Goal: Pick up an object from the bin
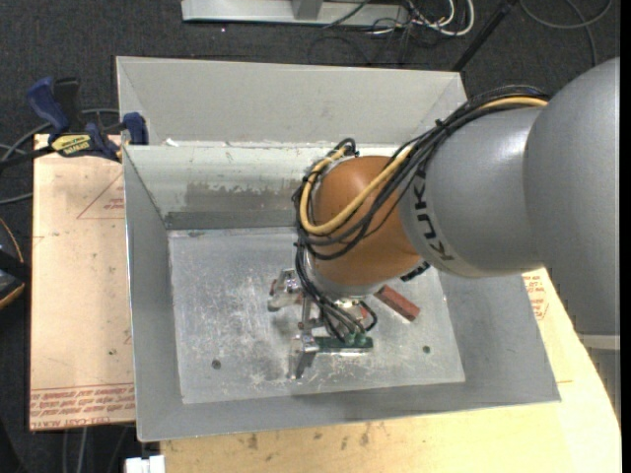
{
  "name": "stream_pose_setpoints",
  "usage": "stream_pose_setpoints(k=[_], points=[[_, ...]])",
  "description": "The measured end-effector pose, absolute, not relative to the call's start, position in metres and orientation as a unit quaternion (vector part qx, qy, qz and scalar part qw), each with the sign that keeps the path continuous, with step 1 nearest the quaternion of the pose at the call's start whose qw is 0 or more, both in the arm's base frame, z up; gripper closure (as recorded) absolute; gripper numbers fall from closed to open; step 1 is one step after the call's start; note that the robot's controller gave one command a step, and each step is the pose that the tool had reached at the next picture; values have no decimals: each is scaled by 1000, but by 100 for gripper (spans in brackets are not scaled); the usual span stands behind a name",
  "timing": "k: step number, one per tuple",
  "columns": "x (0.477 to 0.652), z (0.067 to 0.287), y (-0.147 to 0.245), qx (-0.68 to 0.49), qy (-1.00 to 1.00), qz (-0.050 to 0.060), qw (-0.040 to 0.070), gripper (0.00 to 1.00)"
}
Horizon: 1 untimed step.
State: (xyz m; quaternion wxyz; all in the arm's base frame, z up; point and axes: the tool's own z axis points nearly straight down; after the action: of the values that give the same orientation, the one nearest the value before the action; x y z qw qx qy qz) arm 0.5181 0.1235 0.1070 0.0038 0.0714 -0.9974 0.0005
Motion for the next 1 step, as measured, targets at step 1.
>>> stream_pose_setpoints(k=[1], points=[[535, 92, 95, 148, -989, -1, -1, 0]])
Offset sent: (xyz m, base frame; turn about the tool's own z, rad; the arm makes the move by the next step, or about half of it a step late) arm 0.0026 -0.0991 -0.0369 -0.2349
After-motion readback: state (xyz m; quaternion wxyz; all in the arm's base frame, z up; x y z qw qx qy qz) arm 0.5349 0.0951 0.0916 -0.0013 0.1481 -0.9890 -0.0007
